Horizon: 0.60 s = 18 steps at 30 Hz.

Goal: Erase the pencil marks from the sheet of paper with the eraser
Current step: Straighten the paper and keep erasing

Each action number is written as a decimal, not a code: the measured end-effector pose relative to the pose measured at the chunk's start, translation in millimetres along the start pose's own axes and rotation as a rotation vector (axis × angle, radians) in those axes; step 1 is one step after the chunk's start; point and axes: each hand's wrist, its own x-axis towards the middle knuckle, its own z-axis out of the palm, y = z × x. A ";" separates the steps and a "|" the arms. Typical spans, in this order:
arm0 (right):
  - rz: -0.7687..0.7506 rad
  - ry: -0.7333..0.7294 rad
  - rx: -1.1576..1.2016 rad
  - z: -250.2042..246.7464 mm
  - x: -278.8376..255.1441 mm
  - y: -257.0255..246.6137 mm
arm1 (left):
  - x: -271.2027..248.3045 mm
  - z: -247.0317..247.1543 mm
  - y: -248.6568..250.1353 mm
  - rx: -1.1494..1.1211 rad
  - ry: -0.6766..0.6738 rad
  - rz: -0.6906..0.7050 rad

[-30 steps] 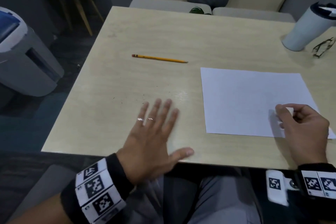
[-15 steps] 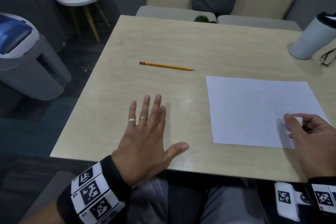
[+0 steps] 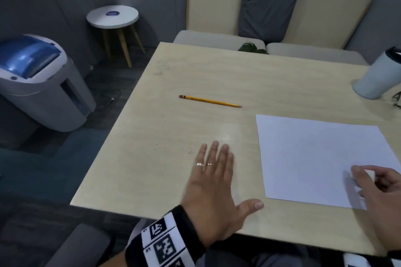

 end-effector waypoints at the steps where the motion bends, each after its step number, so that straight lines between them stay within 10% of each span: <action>1: -0.021 -0.008 0.002 2.3 -2.9 -8.1 | 1.1 -6.5 -0.8 0.007 0.031 -0.089; 9: -0.055 -0.047 -0.018 13.9 -1.2 -15.4 | 13.7 31.9 48.1 -0.144 0.179 0.391; 18: 0.012 0.106 0.066 -16.6 -26.6 -28.3 | 16.2 49.4 52.1 -0.071 0.335 0.386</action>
